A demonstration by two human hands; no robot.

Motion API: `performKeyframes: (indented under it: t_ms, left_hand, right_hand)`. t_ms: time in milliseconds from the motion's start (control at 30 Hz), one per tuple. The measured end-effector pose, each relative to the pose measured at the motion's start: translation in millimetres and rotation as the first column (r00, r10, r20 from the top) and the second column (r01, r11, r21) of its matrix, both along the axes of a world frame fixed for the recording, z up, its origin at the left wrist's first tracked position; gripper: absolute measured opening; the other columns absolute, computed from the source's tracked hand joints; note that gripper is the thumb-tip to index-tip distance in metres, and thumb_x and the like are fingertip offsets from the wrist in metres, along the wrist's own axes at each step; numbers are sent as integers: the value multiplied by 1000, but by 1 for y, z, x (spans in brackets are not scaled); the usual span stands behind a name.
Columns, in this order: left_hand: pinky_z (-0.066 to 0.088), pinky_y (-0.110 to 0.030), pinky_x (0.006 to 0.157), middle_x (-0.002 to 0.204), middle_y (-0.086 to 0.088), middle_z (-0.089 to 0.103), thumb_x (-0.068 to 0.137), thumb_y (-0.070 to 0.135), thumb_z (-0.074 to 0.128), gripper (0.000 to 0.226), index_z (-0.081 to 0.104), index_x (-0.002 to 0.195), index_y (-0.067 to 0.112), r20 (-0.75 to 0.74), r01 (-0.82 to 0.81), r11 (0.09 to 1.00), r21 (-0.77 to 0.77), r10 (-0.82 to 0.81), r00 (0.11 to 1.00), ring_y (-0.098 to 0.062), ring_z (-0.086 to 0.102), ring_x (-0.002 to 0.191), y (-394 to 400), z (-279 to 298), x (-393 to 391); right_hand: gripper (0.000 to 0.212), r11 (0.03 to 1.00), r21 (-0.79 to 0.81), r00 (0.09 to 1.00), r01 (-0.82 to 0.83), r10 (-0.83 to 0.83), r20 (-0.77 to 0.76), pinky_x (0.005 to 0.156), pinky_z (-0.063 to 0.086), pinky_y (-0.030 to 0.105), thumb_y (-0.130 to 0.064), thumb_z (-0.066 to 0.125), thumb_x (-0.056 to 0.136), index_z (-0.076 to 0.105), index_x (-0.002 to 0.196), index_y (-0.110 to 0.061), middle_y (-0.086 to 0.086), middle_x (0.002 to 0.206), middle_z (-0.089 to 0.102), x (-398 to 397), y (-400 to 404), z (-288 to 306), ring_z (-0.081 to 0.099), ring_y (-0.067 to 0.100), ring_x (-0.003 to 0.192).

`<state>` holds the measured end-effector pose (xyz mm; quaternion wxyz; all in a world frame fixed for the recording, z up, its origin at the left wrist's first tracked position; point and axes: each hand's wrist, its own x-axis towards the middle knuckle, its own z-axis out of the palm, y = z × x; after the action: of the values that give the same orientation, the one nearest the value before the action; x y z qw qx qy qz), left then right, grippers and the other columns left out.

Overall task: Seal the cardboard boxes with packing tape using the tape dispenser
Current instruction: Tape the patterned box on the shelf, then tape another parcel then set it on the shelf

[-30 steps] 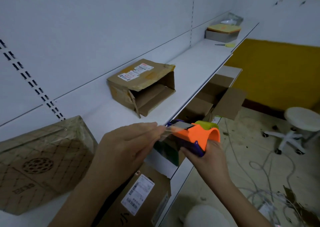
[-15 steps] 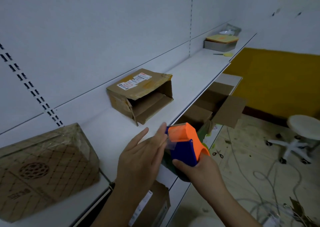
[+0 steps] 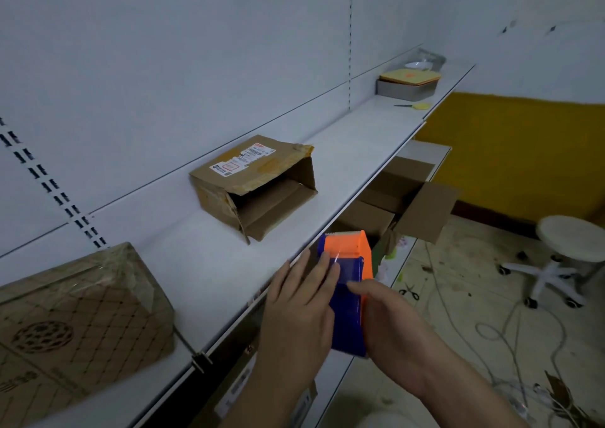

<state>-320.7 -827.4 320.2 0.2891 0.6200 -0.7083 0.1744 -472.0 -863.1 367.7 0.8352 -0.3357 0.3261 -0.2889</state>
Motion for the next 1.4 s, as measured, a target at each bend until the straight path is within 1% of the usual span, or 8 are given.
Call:
performKeyframes:
  t_ms: [300,467,600,733,800,900,1067,1400]
  left_hand:
    - [44,-32,99,167,9,-2,59,30,85,131,-1,159,24,-145,71,920,385,-16,989,-20,36,143,-7,-15,-26]
    - [36,-21,114,159,34,-10,98,23,53,99,-29,144,53,-359,307,852,425,-153,921,9,17,144,-7,-7,-8]
    - [32,-27,117,154,44,-4,95,19,46,87,-10,146,63,-224,369,803,468,-297,928,14,9,145,-1,-6,25]
    - [45,-31,107,144,13,54,92,18,49,50,52,141,25,-255,153,987,-50,-160,954,-3,49,131,-13,19,62]
    - [45,-26,102,128,4,62,92,12,55,40,60,132,16,-260,-56,981,-187,6,966,-3,51,119,-27,52,75]
    - [40,-32,106,142,-4,49,90,11,67,59,45,145,18,-291,-262,963,-61,234,928,-16,40,131,-54,82,99]
    - [28,-37,118,163,4,19,92,26,70,81,22,158,24,-228,-214,914,345,303,925,-21,21,146,-82,81,144]
    - [40,-40,101,129,-4,49,62,74,75,82,63,128,28,-249,-375,913,160,405,880,-24,39,122,-128,68,164]
  right_hand:
    - [31,972,-66,954,227,-235,-188,92,54,45,-41,72,82,66,110,-28,4,101,76,12,-19,-10,69,28,101]
    - [35,962,-103,937,251,-269,-225,80,59,46,-47,66,86,62,112,-25,8,106,74,5,-35,-16,69,31,100]
    - [42,923,-211,877,321,-374,-301,64,54,32,-51,55,92,58,118,-19,9,109,71,-15,-61,-11,68,26,97]
    - [42,888,-334,829,316,-430,-358,63,51,32,-51,54,93,61,116,-16,10,107,71,-31,-85,-6,68,27,94]
    - [43,882,-355,827,309,-434,-358,74,54,38,-52,56,92,62,115,-17,11,107,72,-31,-93,-7,68,28,95]
    - [41,885,-382,838,265,-408,-363,88,54,47,-52,57,90,64,106,-15,12,101,72,-24,-100,-5,68,30,93]
    - [43,901,-393,863,182,-338,-375,81,51,40,-51,56,90,64,99,-10,10,93,72,-9,-111,1,68,28,88]
    - [43,881,-458,849,122,-331,-411,92,51,48,-57,53,90,61,100,-16,9,98,69,24,-147,8,67,28,92]
